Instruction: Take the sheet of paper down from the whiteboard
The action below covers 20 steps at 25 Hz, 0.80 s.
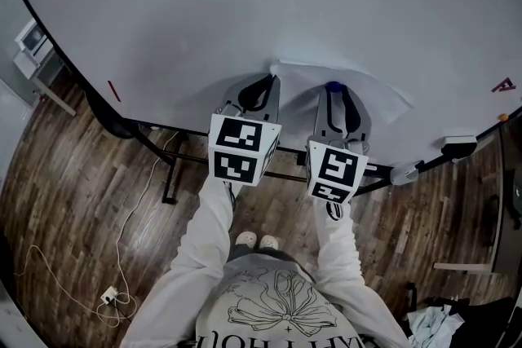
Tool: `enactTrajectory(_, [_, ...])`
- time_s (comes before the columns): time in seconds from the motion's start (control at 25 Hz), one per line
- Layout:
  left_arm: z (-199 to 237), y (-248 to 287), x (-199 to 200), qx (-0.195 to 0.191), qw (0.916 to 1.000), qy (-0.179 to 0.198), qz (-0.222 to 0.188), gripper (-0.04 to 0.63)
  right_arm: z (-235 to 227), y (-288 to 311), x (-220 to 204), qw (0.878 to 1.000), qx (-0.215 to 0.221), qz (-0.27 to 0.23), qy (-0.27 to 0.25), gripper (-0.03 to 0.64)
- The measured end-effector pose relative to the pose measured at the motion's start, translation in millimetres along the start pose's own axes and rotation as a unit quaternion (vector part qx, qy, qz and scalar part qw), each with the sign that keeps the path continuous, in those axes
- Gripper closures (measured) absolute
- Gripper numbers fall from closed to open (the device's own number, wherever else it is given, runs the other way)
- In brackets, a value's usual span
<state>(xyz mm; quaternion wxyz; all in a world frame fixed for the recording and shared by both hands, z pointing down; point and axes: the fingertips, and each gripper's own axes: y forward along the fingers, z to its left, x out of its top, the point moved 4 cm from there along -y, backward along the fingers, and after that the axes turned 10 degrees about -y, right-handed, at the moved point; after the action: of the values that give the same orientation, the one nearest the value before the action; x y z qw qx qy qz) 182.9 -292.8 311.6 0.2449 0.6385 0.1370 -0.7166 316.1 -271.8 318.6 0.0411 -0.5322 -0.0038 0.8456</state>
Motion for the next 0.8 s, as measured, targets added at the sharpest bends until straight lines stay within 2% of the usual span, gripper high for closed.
enactTrajectory(0.16, [-0.2,0.3,0.2,-0.002,1.0,-0.003,0.004,0.591,-1.3,-0.6,0.1,1.0,0.006,-0.002,0.003,0.502])
enactTrajectory(0.36, [6.5,-3.1,0.7,0.011,0.9999,0.0,0.007,0.591,-9.1,-7.2,2.1,1.0,-0.008,-0.012,0.007,0.502])
enactTrajectory(0.8, [46.8,-33.9,7.7,0.062,0.9968,0.048,0.016,0.591,-49.5,-21.5,12.7,0.998,-0.045,-0.025,0.024,0.502])
